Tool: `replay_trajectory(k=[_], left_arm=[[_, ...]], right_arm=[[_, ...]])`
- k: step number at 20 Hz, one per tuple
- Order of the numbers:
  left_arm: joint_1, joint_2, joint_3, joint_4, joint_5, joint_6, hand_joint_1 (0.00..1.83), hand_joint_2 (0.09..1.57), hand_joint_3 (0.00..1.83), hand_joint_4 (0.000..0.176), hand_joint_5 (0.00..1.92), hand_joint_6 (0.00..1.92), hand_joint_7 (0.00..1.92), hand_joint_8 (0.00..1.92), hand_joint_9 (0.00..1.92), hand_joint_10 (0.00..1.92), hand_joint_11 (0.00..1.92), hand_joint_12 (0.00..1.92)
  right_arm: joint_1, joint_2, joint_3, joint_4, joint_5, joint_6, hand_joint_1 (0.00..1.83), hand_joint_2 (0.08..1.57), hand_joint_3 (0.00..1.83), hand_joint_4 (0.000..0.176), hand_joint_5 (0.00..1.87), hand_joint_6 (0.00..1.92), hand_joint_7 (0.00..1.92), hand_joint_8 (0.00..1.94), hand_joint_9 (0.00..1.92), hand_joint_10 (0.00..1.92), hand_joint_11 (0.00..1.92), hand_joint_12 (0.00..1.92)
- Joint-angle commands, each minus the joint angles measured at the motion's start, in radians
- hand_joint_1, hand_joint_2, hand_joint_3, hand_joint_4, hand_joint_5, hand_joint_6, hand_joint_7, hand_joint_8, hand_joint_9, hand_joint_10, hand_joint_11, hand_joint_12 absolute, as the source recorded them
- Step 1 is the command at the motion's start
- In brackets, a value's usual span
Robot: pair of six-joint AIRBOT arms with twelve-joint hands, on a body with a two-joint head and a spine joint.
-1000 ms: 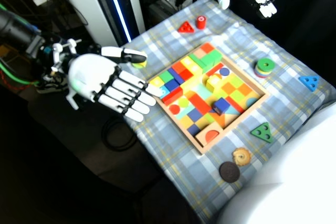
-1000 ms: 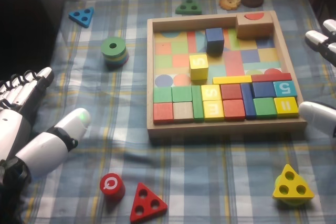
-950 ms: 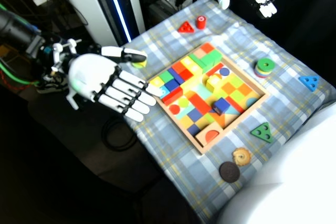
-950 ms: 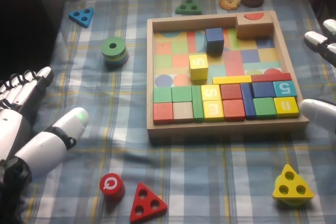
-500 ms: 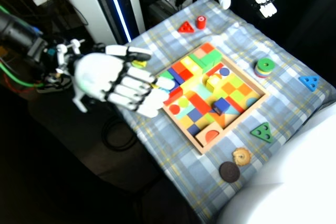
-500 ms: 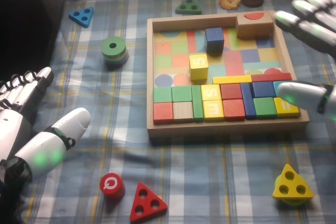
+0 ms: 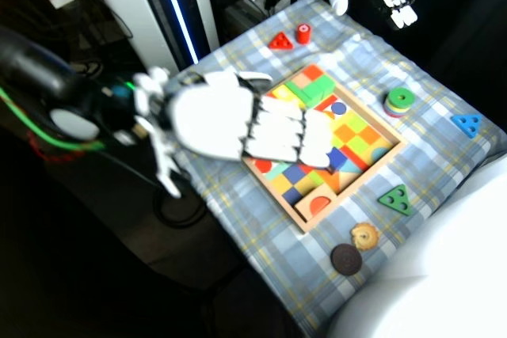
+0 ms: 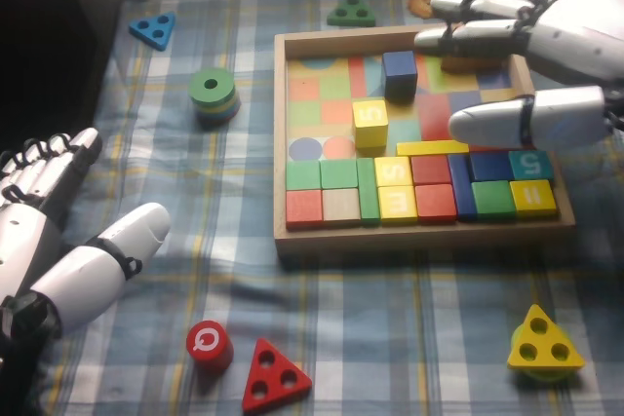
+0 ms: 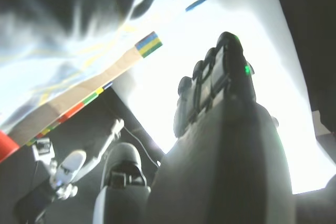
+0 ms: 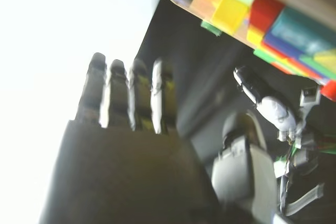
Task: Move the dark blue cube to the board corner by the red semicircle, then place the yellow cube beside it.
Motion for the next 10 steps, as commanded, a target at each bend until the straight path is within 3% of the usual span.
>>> replay_trajectory(k=[1,3,6,7,8,10], left_arm=[[-0.005,-0.002,0.004,0.046,-0.107,-0.005,0.00,1.12,0.01,0.061,0.11,0.00,0.06,0.00,0.00,0.00,0.00,0.00],[-0.005,-0.001,0.005,0.046,-0.107,-0.005,0.00,1.11,0.00,0.056,0.14,0.01,0.07,0.01,0.01,0.01,0.00,0.00],[-0.005,-0.002,0.007,0.047,-0.102,-0.005,0.00,1.12,0.01,0.056,0.13,0.01,0.08,0.01,0.02,0.00,0.00,0.00],[-0.005,-0.003,0.007,0.047,-0.100,-0.005,0.00,1.12,0.01,0.051,0.13,0.00,0.08,0.01,0.02,0.00,0.00,0.00],[-0.005,-0.003,0.008,0.048,-0.100,-0.005,0.00,1.11,0.00,0.057,0.13,0.01,0.08,0.00,0.02,0.00,0.00,0.00],[-0.005,-0.003,0.008,0.050,-0.100,-0.005,0.00,1.11,0.00,0.055,0.14,0.01,0.07,0.00,0.02,0.00,0.00,0.00]], right_arm=[[0.033,-0.014,0.028,-0.020,0.073,0.052,0.00,0.99,0.00,0.107,0.34,0.00,0.05,0.00,0.00,0.00,0.00,0.00],[0.078,-0.033,0.064,-0.111,0.020,0.097,0.00,0.94,0.00,0.091,0.31,0.00,0.01,0.00,0.00,0.00,0.00,0.00],[0.121,-0.034,0.075,-0.184,-0.015,0.112,0.00,0.85,0.00,0.128,0.39,0.01,0.00,0.00,0.00,0.00,0.00,0.00],[0.139,-0.034,0.078,-0.206,-0.029,0.112,0.00,0.85,0.00,0.118,0.38,0.01,0.00,0.00,0.00,0.00,0.00,0.00],[0.154,-0.035,0.078,-0.224,-0.038,0.112,0.00,0.85,0.00,0.133,0.37,0.00,0.00,0.00,0.00,0.00,0.00,0.00],[0.172,-0.047,0.086,-0.258,-0.056,0.112,0.00,0.85,0.00,0.122,0.37,0.00,0.00,0.00,0.00,0.00,0.00,0.00]])
